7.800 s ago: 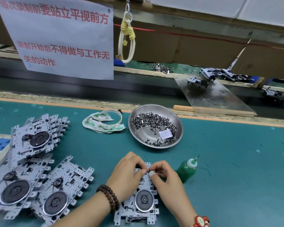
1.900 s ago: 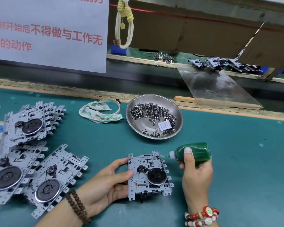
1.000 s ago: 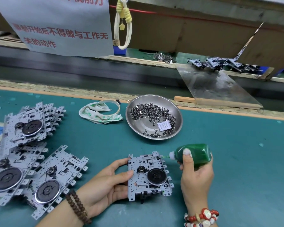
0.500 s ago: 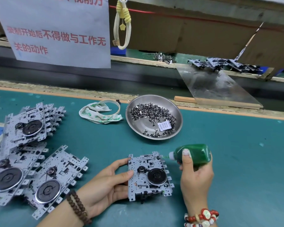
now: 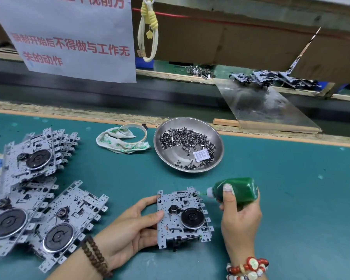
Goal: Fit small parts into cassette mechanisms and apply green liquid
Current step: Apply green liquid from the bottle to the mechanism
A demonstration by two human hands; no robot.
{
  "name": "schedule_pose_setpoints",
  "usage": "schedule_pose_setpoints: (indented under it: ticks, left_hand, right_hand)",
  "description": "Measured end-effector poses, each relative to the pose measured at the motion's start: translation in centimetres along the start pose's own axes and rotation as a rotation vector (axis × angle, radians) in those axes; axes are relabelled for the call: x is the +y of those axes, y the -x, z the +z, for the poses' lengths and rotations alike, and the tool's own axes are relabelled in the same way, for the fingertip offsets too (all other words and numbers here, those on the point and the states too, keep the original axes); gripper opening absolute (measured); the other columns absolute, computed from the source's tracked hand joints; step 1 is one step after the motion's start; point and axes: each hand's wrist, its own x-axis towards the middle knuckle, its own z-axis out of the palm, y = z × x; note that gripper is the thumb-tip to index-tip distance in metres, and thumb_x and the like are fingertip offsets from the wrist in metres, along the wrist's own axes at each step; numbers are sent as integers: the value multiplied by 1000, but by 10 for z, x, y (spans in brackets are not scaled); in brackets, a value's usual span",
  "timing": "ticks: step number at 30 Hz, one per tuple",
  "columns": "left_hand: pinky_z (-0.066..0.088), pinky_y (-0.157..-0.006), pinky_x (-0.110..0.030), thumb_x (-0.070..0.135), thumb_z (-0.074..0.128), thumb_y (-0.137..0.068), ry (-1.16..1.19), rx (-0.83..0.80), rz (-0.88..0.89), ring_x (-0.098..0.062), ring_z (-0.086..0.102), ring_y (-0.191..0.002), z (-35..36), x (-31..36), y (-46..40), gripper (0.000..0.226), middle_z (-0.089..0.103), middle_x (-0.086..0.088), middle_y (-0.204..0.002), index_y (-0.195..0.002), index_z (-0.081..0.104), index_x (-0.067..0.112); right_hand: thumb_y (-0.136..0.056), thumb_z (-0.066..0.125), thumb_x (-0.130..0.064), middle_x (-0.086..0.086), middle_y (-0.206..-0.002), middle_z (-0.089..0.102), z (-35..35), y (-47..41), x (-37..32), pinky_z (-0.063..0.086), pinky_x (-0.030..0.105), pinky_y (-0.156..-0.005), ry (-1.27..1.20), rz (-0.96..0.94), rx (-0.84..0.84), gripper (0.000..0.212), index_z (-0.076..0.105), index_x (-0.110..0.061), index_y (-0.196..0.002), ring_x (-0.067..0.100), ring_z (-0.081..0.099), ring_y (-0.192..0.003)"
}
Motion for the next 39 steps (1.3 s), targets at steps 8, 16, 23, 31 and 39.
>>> schedule_pose_setpoints:
  ticks: [8, 16, 23, 31, 39]
  left_hand:
    - [57, -63, -34, 9, 67, -65, -5, 12, 4, -27, 71, -66, 0, -1, -1, 57, 69, -22, -103, -120, 53, 18]
    - [56, -69, -36, 10, 69, -65, -13, 13, 3, -28, 71, -69, -2, -2, 0, 58, 69, -22, -104, -120, 52, 19]
    - [55, -69, -36, 10, 69, -64, -16, 14, 4, -28, 71, -69, -1, 0, 0, 58, 69, -21, -103, -119, 52, 20]
    - [57, -66, -36, 9, 67, -66, -13, 12, 9, -28, 71, -68, 0, -1, 0, 56, 69, -22, -102, -119, 52, 19]
    - [58, -62, -34, 9, 67, -66, -15, 1, 6, -27, 71, -67, 0, -1, -1, 56, 69, -22, -103, -119, 52, 19]
  right_hand:
    - [-75, 55, -58, 4, -71, 69, -1, 0, 1, 50, 33, -57, -12, 3, 1, 35, 52, -26, -89, 12, 58, -54]
    - [-75, 55, -58, 7, -70, 69, 0, 0, 3, 50, 30, -57, -2, -8, -10, 33, 52, -28, -88, 10, 57, -52]
    - [-75, 55, -57, 8, -71, 69, -1, 0, 2, 50, 33, -58, -4, 0, -2, 31, 52, -29, -88, 11, 57, -53]
    - [-74, 54, -57, -12, -74, 67, 0, 0, -1, 48, 25, -57, 0, -14, -11, 31, 52, -28, -87, 7, 57, -54]
    - [-73, 54, -56, -9, -66, 65, 0, -1, -2, 47, 19, -54, -6, -28, 31, 29, 51, -29, -84, 8, 56, -51]
